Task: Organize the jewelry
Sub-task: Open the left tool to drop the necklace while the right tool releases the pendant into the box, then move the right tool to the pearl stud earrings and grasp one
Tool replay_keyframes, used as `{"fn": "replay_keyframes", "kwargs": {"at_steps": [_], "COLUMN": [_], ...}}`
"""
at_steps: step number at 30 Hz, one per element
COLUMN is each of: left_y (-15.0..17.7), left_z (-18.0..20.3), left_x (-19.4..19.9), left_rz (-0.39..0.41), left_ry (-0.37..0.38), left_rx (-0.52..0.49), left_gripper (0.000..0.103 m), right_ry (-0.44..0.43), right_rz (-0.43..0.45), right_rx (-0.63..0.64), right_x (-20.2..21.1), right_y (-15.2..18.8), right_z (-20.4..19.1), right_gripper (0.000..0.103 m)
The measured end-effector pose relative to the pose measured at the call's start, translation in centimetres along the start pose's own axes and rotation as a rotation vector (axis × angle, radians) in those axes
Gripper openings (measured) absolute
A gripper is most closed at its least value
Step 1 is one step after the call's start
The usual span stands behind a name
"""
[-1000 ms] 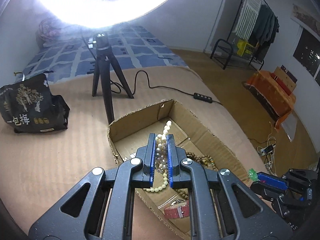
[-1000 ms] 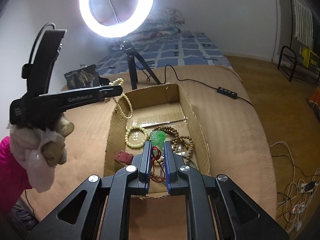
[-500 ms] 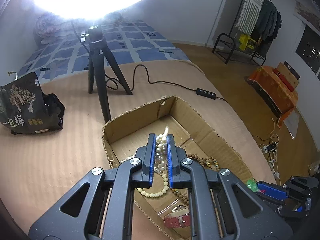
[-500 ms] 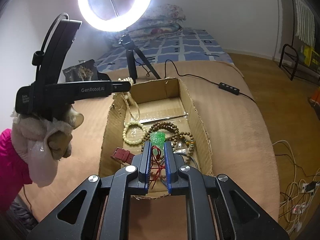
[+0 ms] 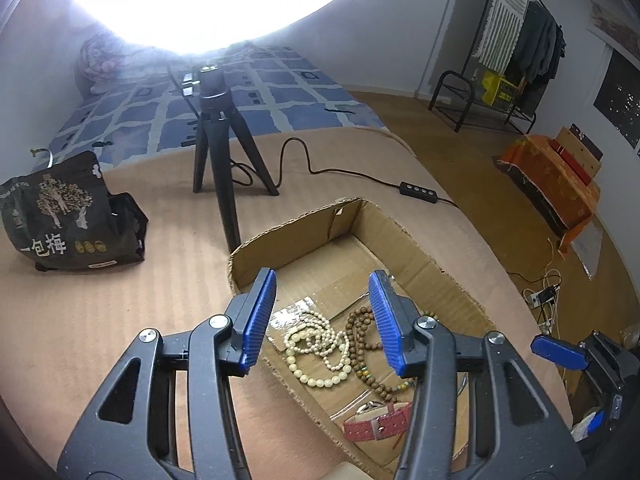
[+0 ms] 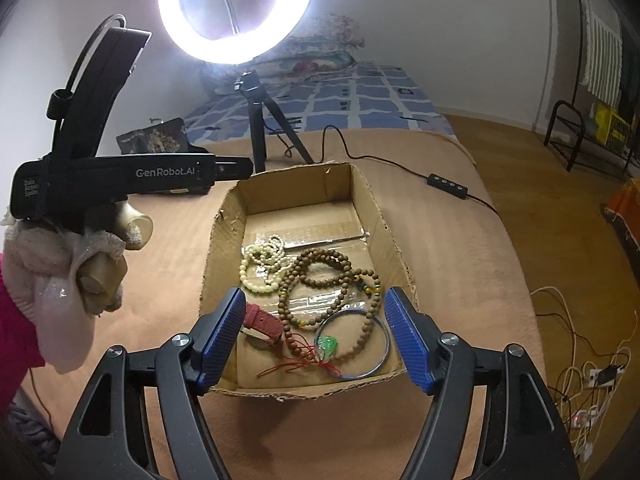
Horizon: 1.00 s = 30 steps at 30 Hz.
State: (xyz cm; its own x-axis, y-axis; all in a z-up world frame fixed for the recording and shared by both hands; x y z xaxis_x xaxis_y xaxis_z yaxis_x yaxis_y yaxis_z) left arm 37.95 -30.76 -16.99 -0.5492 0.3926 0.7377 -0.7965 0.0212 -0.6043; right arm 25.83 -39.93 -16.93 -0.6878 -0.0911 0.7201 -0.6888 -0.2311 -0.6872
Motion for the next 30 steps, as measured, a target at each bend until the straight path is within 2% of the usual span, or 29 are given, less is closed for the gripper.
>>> {"fn": "replay_keyframes", "kwargs": {"at_steps": [8, 19, 26, 30], "left_y": [0.1, -0.4, 0.3, 1.8], "left_z": [-1.5, -5.1, -10.6, -15.1], "left_x": [2.4, 9.2, 13.9, 16.0], "left_rz": [0.019, 0.073, 0.096, 0.093], "left_ry": [-0.022, -0.04, -0.08, -0.112], "left_rx": [-0.004, -0.03, -0.036, -0.027], "left_gripper": [0.049, 0.049, 0.049, 0.049], "right_ry": [0.007, -0.002, -0.021, -0.036], "right_rz": [0.015, 0.018, 0.016, 0.002], "right_rx": [0.009, 0.053, 0.109, 0.154], "right_x": [1.1, 2.6, 3.1, 2.5], "right_y": [-0.4, -0.9, -0.9, -0.9], "right_z": [-0.7, -4.6, -8.2, -10.6], "right_gripper": [0.071, 0.072, 0.072, 0.072]}}
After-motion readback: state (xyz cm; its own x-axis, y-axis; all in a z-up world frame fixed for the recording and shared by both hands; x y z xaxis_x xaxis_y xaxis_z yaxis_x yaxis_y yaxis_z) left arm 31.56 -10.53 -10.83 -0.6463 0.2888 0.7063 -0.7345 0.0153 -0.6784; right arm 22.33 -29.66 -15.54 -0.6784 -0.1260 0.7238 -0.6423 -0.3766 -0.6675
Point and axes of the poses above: each gripper's, at about its wrist camera, not at the fingertips, and x roughly against the way its jaws point, z to its right, y to its underside, the point moved 10 cm from there along -x, roughly the way its jaws point, and after that the axes turned 12 degrees about x, right-handed, at the moved point
